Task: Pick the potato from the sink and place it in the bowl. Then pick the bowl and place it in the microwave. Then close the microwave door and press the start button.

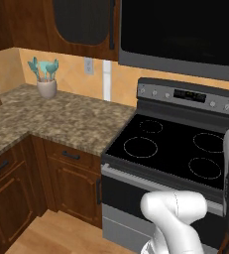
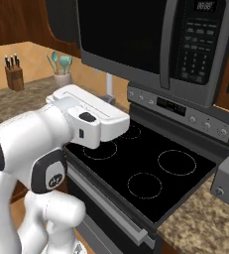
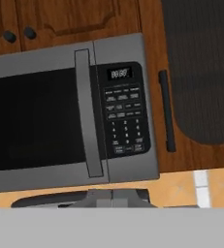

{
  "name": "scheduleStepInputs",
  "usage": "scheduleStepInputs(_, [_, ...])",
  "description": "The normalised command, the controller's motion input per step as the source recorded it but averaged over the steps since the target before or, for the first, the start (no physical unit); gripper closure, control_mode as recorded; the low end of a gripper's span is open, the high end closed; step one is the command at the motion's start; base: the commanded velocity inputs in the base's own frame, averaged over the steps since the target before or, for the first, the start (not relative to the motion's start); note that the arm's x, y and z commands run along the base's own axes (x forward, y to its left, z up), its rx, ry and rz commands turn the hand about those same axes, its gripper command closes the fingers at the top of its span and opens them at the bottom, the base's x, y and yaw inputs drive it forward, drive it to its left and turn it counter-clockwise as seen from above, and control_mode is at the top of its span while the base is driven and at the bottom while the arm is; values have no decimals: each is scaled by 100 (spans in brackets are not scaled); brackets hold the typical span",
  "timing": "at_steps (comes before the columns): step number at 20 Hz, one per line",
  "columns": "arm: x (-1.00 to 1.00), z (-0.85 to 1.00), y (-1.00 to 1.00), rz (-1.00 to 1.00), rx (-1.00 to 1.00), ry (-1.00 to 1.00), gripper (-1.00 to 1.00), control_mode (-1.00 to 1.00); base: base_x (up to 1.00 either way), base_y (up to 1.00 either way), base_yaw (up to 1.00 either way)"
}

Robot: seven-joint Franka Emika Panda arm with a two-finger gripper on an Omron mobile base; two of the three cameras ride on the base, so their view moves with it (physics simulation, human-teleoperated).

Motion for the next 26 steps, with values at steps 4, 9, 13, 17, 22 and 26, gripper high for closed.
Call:
scheduleStepInputs(4, [37,0,-4,4,0,10,100,-100,0,0,0])
scheduleStepInputs(9, [38,0,-21,8,0,7,100,-100,0,0,0])
scheduleStepInputs(13, [27,0,-23,5,2,2,100,-100,0,0,0])
scheduleStepInputs(17, [15,0,-44,3,7,2,100,-100,0,0,0])
scheduleStepInputs(22, [18,0,-29,0,3,0,100,-100,0,0,0])
scheduleStepInputs(26, [34,0,-12,0,0,0,100,-100,0,0,0])
